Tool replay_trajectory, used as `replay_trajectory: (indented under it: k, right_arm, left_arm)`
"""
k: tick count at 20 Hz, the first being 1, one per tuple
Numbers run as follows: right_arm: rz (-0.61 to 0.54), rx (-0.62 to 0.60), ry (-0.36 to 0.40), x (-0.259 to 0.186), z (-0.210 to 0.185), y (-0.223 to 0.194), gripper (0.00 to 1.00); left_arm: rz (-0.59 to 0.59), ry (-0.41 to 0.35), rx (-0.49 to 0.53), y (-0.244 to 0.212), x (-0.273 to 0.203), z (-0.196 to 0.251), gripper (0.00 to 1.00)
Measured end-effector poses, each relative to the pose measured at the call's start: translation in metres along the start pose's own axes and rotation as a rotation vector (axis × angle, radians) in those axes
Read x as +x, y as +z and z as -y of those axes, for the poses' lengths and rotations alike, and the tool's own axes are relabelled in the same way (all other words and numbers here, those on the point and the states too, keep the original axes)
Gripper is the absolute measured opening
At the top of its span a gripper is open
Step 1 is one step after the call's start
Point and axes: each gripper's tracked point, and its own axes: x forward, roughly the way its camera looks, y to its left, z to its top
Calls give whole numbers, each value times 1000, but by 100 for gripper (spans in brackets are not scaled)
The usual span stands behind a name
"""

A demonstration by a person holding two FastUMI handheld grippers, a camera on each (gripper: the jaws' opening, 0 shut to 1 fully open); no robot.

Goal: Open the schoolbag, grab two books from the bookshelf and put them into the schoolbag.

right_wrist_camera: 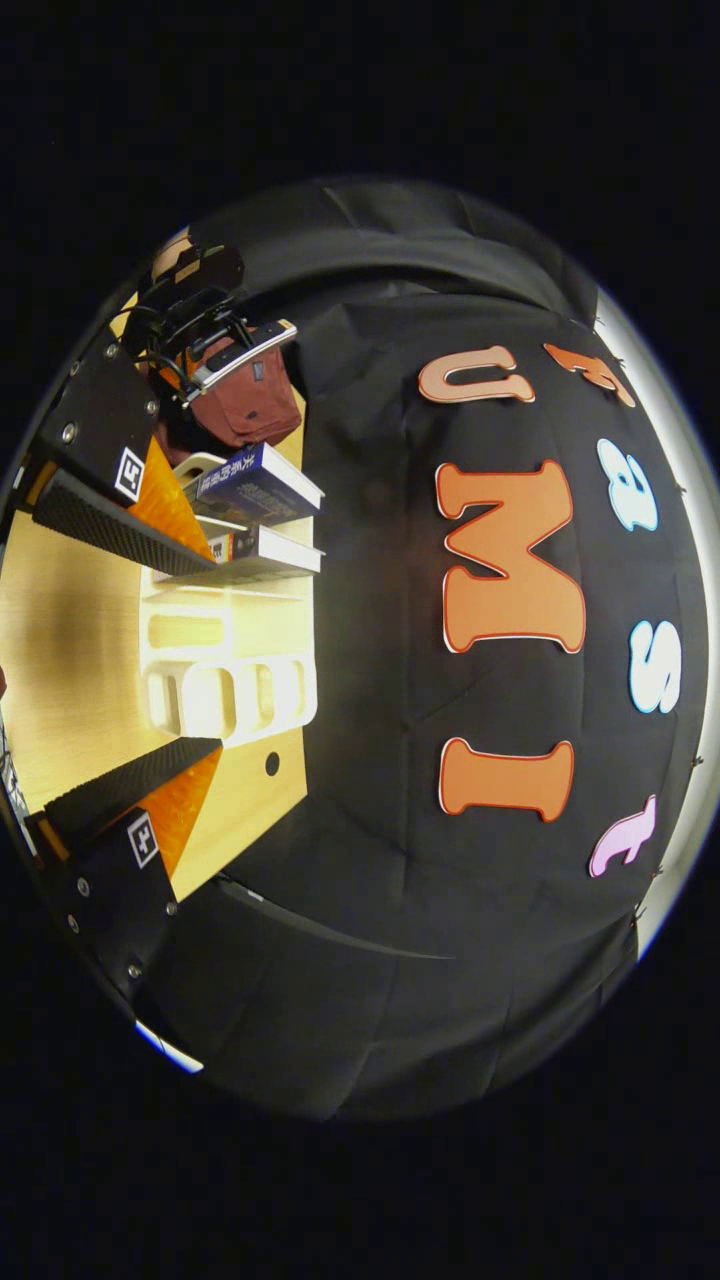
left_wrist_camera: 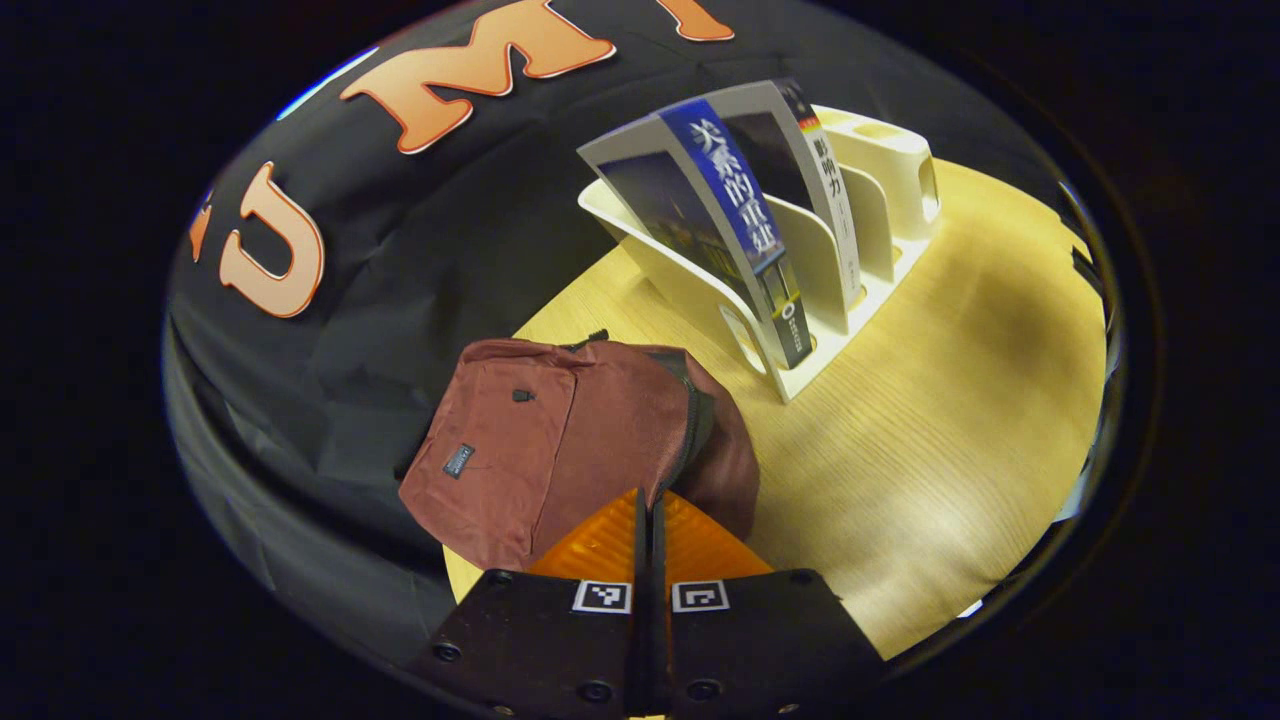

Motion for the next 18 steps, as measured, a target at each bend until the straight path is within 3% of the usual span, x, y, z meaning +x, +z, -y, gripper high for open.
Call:
replay_trajectory:
  k: [3,9,18]
  right_arm:
    - [-39,86,54,-3,-26,-6,96]
    - [-74,72,76,-3,-55,-5,97]
    - [-196,8,135,5,-115,16,96]
  left_arm:
    - [-4,-21,-28,12,-20,-34,1]
    - [64,-5,-63,43,-44,-112,1]
    - [141,-12,-56,70,-39,-176,1]
